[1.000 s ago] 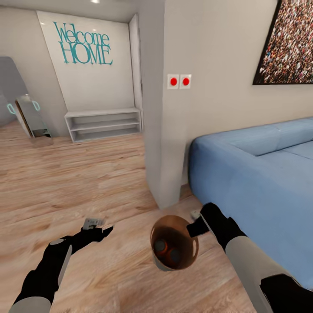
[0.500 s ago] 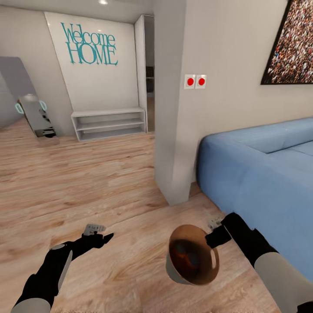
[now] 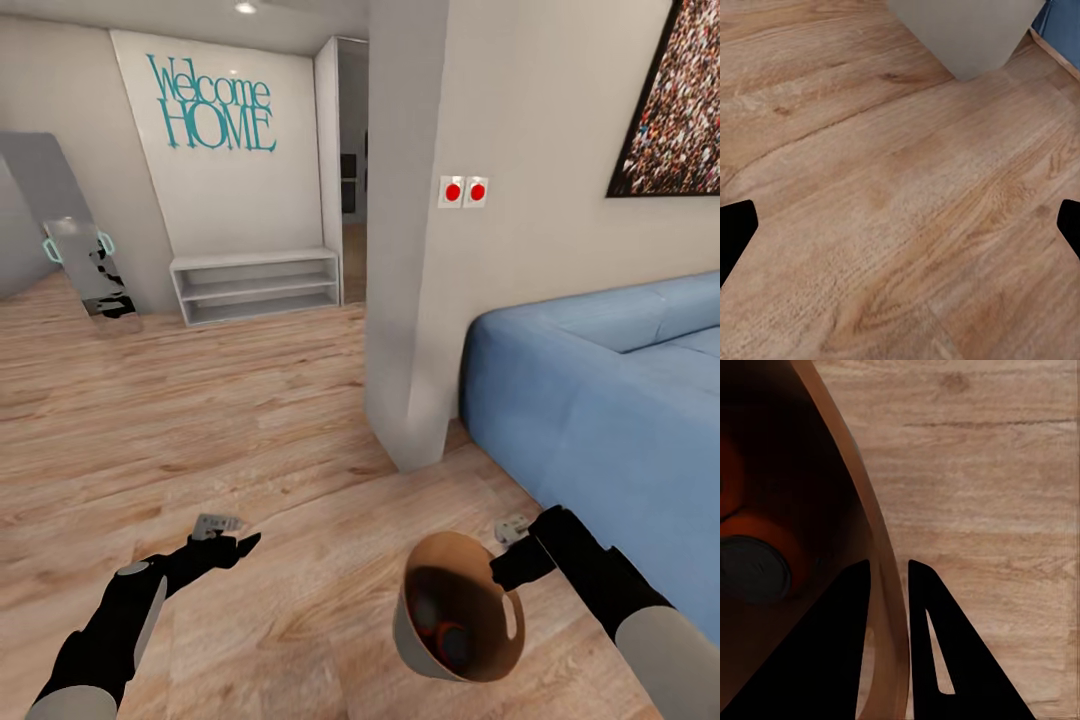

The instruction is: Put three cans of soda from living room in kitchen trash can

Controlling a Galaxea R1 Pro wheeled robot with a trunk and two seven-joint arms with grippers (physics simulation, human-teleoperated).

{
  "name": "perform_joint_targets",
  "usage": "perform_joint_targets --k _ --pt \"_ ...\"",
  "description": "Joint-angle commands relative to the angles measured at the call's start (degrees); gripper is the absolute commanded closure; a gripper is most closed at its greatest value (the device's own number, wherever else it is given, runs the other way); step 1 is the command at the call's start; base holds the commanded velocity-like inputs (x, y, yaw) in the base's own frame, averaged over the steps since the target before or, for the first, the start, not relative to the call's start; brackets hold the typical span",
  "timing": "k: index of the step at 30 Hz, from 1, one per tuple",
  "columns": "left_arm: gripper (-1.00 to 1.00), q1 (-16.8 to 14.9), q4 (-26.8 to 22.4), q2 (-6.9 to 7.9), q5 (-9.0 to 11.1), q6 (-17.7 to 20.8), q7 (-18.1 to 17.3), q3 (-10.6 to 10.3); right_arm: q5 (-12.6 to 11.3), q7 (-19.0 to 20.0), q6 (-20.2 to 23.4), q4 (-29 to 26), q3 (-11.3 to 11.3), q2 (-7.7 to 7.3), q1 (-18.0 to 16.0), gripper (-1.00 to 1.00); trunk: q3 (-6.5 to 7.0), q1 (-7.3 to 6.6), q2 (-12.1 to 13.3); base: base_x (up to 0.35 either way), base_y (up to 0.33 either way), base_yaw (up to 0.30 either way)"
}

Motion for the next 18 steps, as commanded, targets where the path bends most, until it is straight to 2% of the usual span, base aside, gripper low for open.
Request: perform_joint_targets --k 1,8,12,18 --pt "-1.0 0.0 0.0 0.02 0.07 -0.27 0.06 0.02 -0.85 -0.02 0.19 -0.01 -0.16 0.06 0.04 1.0 0.01 0.0 0.0 -0.002 0.005 0.0" --pt "-1.0 0.03 -0.31 0.01 0.33 -2.62 0.17 0.04 -1.01 -0.62 0.46 -0.2 -0.46 0.77 0.14 1.0 0.01 0.0 0.0 -0.001 0.002 0.0" --pt "-1.0 0.08 -0.64 0.0 0.54 -3.12 0.19 0.05 -0.91 -1.42 0.81 -0.64 -0.35 3.38 0.09 1.0 0.01 0.0 0.0 0.0 0.0 0.0" --pt "-1.0 0.09 -0.35 0.0 0.58 -3.35 0.17 0.05 -1.07 -1.84 0.85 -0.69 -0.77 3.58 0.1 1.0 0.01 0.0 0.0 0.0 0.0 0.0"
